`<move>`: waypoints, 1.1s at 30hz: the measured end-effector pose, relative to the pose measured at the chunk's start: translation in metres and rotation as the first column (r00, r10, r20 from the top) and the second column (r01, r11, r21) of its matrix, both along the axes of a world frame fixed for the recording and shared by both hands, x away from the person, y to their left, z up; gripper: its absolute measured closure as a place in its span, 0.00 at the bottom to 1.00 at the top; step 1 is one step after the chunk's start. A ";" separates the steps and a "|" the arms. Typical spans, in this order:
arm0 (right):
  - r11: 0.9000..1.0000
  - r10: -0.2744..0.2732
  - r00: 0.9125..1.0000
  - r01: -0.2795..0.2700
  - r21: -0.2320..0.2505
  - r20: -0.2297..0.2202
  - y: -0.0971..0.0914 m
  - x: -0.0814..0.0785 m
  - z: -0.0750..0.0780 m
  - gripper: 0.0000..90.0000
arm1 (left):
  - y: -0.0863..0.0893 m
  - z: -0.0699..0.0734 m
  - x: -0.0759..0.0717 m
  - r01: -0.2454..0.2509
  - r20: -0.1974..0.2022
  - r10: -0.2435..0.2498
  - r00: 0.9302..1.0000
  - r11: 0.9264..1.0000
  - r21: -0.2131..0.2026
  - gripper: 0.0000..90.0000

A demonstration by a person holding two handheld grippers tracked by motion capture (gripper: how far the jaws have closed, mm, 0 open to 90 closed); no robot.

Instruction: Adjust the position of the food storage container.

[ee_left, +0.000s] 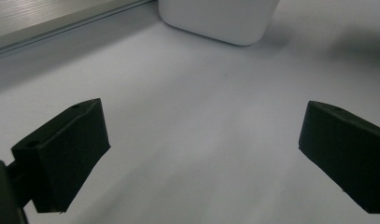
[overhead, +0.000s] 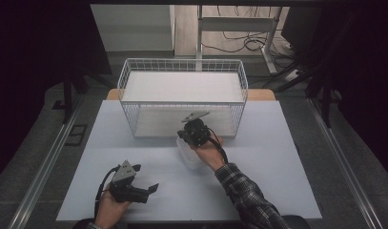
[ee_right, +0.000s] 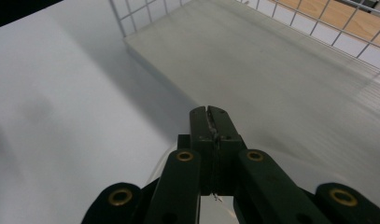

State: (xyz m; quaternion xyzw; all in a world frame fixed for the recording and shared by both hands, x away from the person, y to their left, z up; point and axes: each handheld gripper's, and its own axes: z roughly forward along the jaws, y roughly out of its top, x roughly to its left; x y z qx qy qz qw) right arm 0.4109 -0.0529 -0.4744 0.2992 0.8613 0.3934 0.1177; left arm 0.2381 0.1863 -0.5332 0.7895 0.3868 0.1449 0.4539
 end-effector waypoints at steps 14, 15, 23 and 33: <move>0.996 0.022 0.998 -0.027 -0.082 -0.057 0.014 0.011 -0.001 0.99 | 0.000 0.001 0.000 0.004 -0.007 -0.004 1.000 1.000 -0.004 0.02; 0.994 0.049 0.997 -0.054 -0.093 -0.056 0.013 0.004 0.000 0.99 | 0.000 0.001 0.000 0.003 -0.009 -0.003 1.000 1.000 -0.011 0.02; 0.985 0.129 0.990 -0.134 -0.108 -0.051 0.004 -0.031 0.002 0.99 | -0.001 0.002 0.002 -0.010 -0.043 0.008 0.999 0.999 -0.041 0.02; 1.000 0.004 0.998 -0.006 0.027 0.068 -0.098 -0.069 0.024 0.99 | -0.005 0.018 0.031 -0.019 -0.014 0.017 1.000 0.996 -0.088 0.42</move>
